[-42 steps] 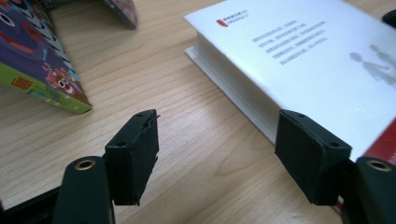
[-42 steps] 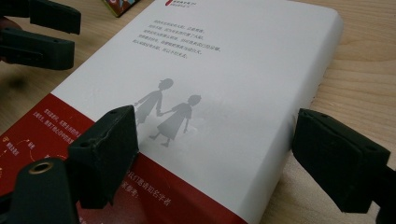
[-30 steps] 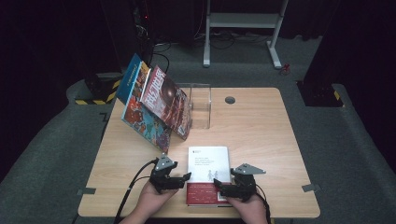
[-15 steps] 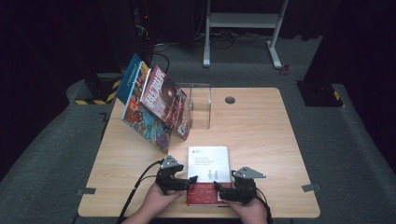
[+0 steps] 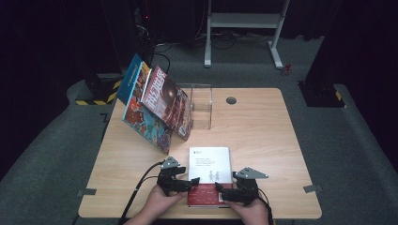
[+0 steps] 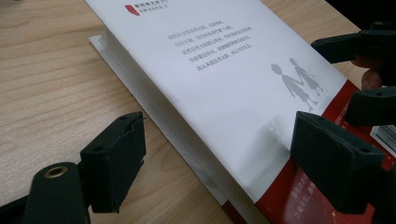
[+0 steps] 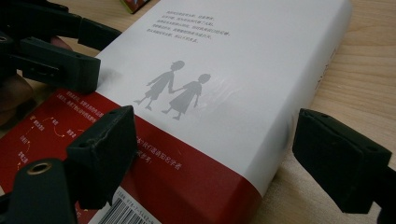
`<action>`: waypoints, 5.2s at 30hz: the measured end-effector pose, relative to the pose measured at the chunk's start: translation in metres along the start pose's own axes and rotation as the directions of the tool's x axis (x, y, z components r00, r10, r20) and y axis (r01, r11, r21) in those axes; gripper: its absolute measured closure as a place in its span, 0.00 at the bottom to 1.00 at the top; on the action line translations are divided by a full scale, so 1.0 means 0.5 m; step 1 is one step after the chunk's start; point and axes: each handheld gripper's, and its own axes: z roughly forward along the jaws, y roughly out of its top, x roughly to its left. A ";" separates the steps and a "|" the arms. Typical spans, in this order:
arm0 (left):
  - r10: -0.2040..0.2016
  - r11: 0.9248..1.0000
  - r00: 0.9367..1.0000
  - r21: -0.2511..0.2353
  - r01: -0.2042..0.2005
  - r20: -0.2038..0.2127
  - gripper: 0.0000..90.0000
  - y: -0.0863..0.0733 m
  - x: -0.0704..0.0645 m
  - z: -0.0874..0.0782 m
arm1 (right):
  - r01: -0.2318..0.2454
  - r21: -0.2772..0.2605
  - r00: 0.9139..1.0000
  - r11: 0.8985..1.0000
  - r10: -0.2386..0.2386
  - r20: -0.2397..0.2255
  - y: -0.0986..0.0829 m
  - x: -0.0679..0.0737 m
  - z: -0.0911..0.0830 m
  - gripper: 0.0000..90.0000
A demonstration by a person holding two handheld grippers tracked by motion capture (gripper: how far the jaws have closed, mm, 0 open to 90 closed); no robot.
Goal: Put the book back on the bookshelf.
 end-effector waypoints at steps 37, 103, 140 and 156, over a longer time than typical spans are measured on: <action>-0.029 1.000 0.995 0.001 0.029 0.097 0.26 -0.008 -0.009 0.016 | -0.005 -0.001 1.000 1.000 0.005 -0.004 0.001 0.001 0.007 0.13; 0.159 0.964 0.986 -0.225 -0.142 0.056 0.55 -0.008 -0.022 -0.031 | -0.019 -0.080 0.999 0.997 0.022 0.043 -0.002 -0.020 -0.030 0.19; 0.322 0.905 0.947 -0.292 -0.308 0.000 0.56 0.000 -0.055 -0.063 | -0.044 -0.076 0.999 0.996 0.044 -0.008 0.001 -0.010 -0.030 0.16; 0.374 0.877 0.928 -0.325 -0.354 -0.002 0.57 -0.006 -0.049 -0.064 | -0.055 -0.075 0.998 0.996 0.054 -0.025 0.002 -0.010 -0.028 0.15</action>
